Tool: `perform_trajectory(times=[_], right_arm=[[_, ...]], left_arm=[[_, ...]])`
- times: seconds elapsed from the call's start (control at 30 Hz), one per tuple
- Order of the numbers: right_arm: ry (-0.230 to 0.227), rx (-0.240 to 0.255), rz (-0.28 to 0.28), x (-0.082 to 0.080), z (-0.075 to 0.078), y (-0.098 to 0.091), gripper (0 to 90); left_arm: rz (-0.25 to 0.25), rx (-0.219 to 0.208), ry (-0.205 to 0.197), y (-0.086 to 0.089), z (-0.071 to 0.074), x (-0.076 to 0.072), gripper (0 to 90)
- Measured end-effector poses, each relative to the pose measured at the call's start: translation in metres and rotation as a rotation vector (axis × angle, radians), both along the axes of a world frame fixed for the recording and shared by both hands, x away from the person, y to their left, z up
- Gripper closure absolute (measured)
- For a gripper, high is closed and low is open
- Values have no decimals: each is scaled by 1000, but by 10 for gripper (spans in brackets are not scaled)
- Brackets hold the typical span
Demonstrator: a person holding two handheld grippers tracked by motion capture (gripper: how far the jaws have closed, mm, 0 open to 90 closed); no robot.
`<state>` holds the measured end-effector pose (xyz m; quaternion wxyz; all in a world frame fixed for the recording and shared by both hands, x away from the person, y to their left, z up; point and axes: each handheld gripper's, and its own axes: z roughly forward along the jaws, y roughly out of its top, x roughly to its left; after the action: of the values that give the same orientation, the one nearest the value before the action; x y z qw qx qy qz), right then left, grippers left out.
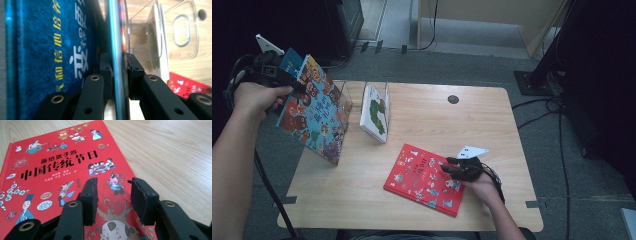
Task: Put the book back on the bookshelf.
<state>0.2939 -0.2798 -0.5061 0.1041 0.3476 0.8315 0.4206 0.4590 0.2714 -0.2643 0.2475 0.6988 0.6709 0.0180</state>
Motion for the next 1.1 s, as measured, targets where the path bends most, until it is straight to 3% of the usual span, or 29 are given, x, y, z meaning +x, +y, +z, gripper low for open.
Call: perform_trajectory(times=[0.2,0.33,0.4,0.47,0.53,0.6,1.1], right_arm=[[5,0,-3,0,-1,0,572],[1,-3,-3,2,-1,0,569],[6,3,-9,2,-1,-1,567],[6,5,-12,3,-1,-3,566],[10,12,-21,3,0,-6,566],[9,12,-20,4,0,-7,567],[-13,14,-34,10,5,-15,586]], left_arm=[[-1,-25,-19,5,9,-5,749],[-6,18,-43,6,19,-10,711],[-6,17,-49,7,23,-14,671],[-3,9,-68,10,27,-18,663],[-8,-30,-75,15,30,-22,651],[-12,-26,-91,15,32,-27,650],[-141,-68,-133,-26,18,-70,581]])
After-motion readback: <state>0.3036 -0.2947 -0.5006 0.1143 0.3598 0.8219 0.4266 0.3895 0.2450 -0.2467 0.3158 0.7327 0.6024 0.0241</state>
